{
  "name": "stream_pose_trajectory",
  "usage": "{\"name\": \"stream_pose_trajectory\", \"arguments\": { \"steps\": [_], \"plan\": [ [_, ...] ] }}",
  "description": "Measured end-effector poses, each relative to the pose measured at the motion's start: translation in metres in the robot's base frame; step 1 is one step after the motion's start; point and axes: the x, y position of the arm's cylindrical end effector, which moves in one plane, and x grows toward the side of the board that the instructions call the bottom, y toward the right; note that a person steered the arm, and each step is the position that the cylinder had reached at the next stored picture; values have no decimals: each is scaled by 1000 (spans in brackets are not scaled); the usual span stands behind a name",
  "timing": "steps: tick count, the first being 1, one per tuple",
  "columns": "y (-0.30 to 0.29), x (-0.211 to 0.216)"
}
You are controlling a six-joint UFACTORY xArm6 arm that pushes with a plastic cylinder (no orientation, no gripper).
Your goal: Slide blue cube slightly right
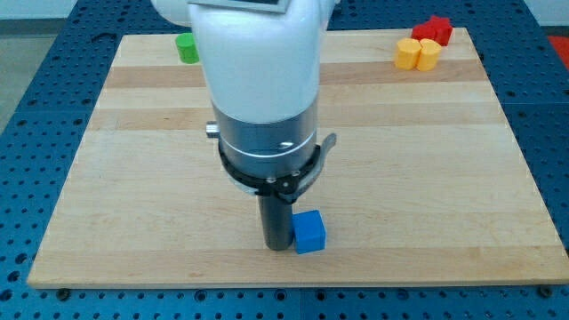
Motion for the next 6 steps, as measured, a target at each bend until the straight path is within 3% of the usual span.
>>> {"name": "stream_pose_trajectory", "arguments": {
  "steps": [3,6],
  "plan": [
    [65,21],
    [76,7]
  ]
}}
